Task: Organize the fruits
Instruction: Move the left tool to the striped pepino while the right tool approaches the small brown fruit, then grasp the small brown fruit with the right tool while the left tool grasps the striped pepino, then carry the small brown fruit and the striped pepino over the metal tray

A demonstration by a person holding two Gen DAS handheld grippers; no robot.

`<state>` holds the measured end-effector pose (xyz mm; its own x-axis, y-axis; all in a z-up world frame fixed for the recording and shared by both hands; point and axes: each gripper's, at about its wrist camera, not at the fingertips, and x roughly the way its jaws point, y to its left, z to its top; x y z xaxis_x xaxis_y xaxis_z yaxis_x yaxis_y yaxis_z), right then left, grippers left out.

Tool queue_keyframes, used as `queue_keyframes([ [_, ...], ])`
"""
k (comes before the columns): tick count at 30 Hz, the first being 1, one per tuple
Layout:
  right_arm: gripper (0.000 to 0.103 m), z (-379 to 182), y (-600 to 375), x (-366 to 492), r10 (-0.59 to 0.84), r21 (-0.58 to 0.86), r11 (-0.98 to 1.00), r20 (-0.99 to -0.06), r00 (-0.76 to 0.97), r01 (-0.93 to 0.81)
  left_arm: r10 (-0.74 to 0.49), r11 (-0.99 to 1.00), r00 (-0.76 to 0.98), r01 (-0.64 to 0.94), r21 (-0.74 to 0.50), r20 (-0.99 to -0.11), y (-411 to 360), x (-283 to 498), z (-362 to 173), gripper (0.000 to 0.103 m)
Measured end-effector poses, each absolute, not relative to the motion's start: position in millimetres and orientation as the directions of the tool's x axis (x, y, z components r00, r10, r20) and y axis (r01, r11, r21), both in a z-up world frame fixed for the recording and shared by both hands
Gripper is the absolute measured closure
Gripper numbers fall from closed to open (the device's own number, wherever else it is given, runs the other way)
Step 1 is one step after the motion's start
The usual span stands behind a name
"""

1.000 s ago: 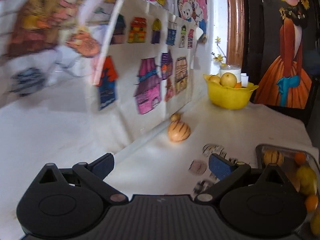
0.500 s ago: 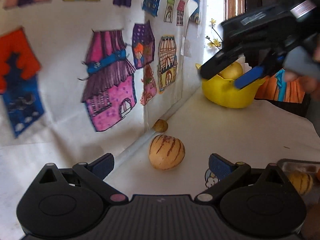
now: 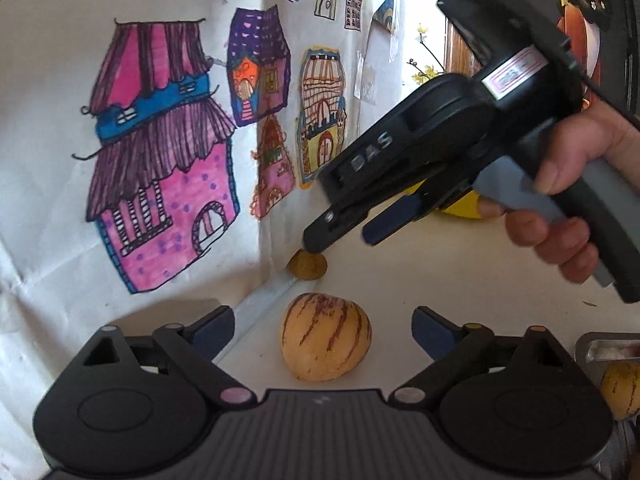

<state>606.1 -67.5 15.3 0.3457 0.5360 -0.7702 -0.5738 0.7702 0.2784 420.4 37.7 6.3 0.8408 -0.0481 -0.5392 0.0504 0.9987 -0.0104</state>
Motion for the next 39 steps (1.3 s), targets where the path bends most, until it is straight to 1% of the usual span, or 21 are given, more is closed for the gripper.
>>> queue_keyframes([
  [5, 0.053, 7.9, -61.1, 607.8, 0.536, 0.278, 0.769, -0.772, 0.342, -0.576, -0.044, 0.999, 0.834, 0.050, -0.005, -0.549, 32.7, 432.1, -1.3, 0.018],
  [8, 0.055, 5.2, -55.4, 607.9, 0.534, 0.273, 0.765, -0.775, 0.338, -0.583, -0.045, 0.999, 0.830, 0.046, -0.013, -0.557, 34.6, 436.1, -4.9, 0.024],
  [12, 0.059, 0.4, -47.3, 608.3, 0.519, 0.246, 0.766, -0.781, 0.346, -0.594, -0.051, 0.999, 0.825, 0.039, -0.033, -0.563, 39.1, 434.5, -9.6, 0.029],
  [15, 0.062, -3.9, -44.5, 608.1, 0.512, 0.242, 0.770, -0.787, 0.344, -0.591, -0.058, 0.998, 0.818, 0.039, -0.046, -0.572, 40.7, 438.3, -15.2, 0.035],
  [17, 0.062, -6.0, -46.4, 605.9, 0.501, 0.234, 0.775, -0.793, 0.347, -0.587, -0.073, 0.997, 0.815, 0.045, -0.063, -0.574, 42.5, 440.0, -18.1, 0.042],
  [18, 0.063, -9.3, -44.9, 607.9, 0.499, 0.232, 0.777, -0.793, 0.348, -0.585, -0.078, 0.997, 0.815, 0.046, -0.069, -0.574, 43.1, 442.7, -19.2, 0.044],
  [21, 0.064, -13.9, -42.0, 610.2, 0.500, 0.233, 0.778, -0.792, 0.350, -0.584, -0.073, 0.997, 0.817, 0.037, -0.074, -0.573, 43.0, 443.2, -20.1, 0.044],
  [24, 0.070, -14.9, -39.5, 610.0, 0.503, 0.230, 0.774, -0.790, 0.352, -0.589, -0.071, 0.996, 0.816, 0.030, -0.081, -0.574, 43.7, 443.4, -17.7, 0.045],
  [25, 0.074, -14.5, -38.9, 609.0, 0.505, 0.231, 0.773, -0.788, 0.352, -0.591, -0.071, 0.996, 0.815, 0.028, -0.083, -0.575, 44.0, 443.4, -17.9, 0.045],
  [34, 0.074, 2.6, -39.6, 591.8, 0.491, 0.207, 0.779, -0.789, 0.370, -0.592, -0.087, 0.995, 0.808, 0.036, -0.097, -0.583, 47.5, 434.2, -12.2, 0.046],
  [39, 0.074, 22.3, -50.4, 580.4, 0.483, 0.192, 0.787, -0.784, 0.391, -0.586, -0.099, 0.993, 0.818, 0.047, -0.107, -0.567, 44.2, 428.5, -0.6, 0.046],
])
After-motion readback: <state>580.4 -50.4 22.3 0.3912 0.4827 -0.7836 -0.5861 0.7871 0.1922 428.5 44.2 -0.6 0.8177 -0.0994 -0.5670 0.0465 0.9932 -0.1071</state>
